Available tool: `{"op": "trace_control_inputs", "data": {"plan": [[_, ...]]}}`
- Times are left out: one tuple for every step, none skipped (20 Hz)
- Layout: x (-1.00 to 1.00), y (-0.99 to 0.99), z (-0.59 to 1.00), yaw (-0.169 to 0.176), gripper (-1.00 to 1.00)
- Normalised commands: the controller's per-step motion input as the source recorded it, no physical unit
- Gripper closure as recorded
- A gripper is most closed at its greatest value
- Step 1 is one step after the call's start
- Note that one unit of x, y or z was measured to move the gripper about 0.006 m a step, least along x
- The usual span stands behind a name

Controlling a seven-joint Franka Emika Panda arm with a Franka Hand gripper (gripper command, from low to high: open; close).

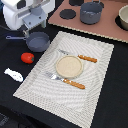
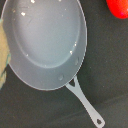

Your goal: Place the pan onto the stove and place the fish and sausage into the pan.

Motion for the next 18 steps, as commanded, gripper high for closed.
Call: {"op": "trace_control_inputs", "data": {"plan": [[-0.43,0.0,-0.45,-0.078,-1.0],[-0.44,0.0,-0.46,-0.077,-1.0],[-0.45,0.0,-0.47,-0.072,-1.0],[-0.44,0.0,-0.44,-0.066,-1.0],[-0.47,0.0,-0.46,-0.065,-1.0],[-0.46,0.0,-0.47,-0.062,-1.0],[-0.47,0.0,-0.47,-0.056,-1.0],[-0.47,0.0,-0.46,-0.05,-1.0],[-0.47,0.0,-0.44,-0.043,-1.0],[-0.44,0.03,-0.41,-0.031,-1.0],[-0.41,0.04,-0.38,-0.026,-1.0],[-0.33,0.09,-0.32,-0.021,-1.0],[-0.28,0.13,-0.3,-0.02,-1.0],[-0.25,0.16,-0.33,-0.021,-1.0],[-0.24,0.16,-0.33,-0.023,-1.0],[-0.22,0.17,-0.33,-0.025,-1.0],[-0.21,0.17,-0.32,-0.026,-1.0],[-0.18,0.19,-0.31,-0.027,-1.0]]}}
